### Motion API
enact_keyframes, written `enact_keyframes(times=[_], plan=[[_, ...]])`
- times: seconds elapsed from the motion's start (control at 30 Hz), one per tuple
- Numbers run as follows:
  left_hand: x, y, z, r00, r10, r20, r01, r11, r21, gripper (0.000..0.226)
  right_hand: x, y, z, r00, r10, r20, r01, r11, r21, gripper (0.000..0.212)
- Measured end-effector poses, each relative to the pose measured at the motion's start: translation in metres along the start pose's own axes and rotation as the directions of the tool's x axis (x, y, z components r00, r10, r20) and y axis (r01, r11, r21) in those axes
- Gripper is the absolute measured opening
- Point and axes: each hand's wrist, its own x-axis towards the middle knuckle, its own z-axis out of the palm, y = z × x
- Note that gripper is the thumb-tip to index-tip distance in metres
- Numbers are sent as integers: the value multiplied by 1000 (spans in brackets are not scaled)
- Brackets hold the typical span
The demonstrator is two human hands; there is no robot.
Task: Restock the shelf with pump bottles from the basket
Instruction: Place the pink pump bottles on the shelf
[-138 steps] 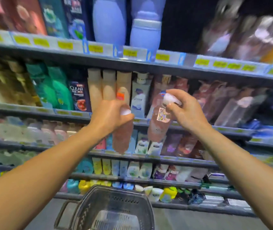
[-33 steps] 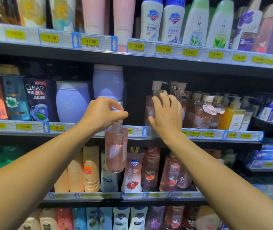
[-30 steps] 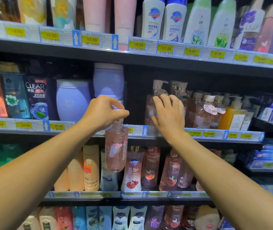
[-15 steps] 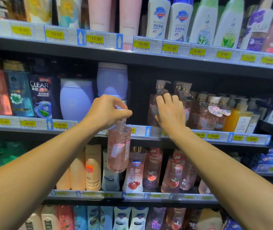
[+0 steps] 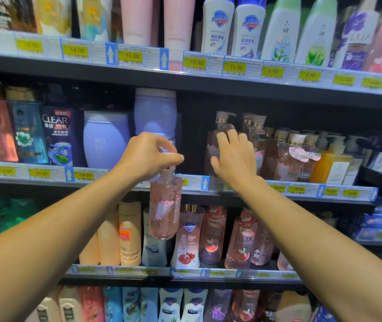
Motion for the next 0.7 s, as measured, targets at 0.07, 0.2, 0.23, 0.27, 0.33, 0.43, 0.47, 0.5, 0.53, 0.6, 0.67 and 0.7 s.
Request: enact_keyframes(times=[0.07,0.2,0.23,0.27,0.33,0.43,0.47,0.5,0.53,0.6,0.67,0.7], plan=[[0,4,-1,1000,13,-6,-13,1000,-4,12,-14,-5,-2,996,60,-62,-45,972,230,51],[1,19,-7,997,13,-70,-17,998,-55,16,-64,-29,-16,983,170,-63,-68,668,741,35],[3,24,-9,995,7,-96,-14,997,-75,17,-77,-36,-21,987,161,2,-98,591,800,39],[5,29,-9,992,5,-123,-16,996,-88,19,-88,-42,-26,988,132,82,-141,546,826,48],[9,40,-9,984,6,-176,-22,996,-89,24,-104,-52,-31,970,50,240,-228,536,813,71],[12,58,-5,975,20,-220,-38,996,-77,29,-111,-59,-35,928,50,370,-344,500,795,88],[12,64,-3,976,28,-217,-45,996,-72,32,-110,-59,-34,921,87,379,-373,476,796,86],[11,70,-1,977,42,-210,-56,997,-62,33,-110,-57,-34,916,126,380,-394,456,798,80],[10,75,1,978,58,-202,-69,996,-48,34,-109,-54,-35,912,151,382,-408,432,804,74],[10,83,0,982,71,-173,-78,996,-37,35,-110,-45,-38,907,157,392,-422,373,827,65],[9,85,-4,992,59,-108,-66,996,-68,38,-112,-34,-44,908,141,394,-419,311,853,59],[7,84,-7,996,55,-73,-63,992,-112,41,-114,-29,-47,907,135,398,-421,286,861,57]])
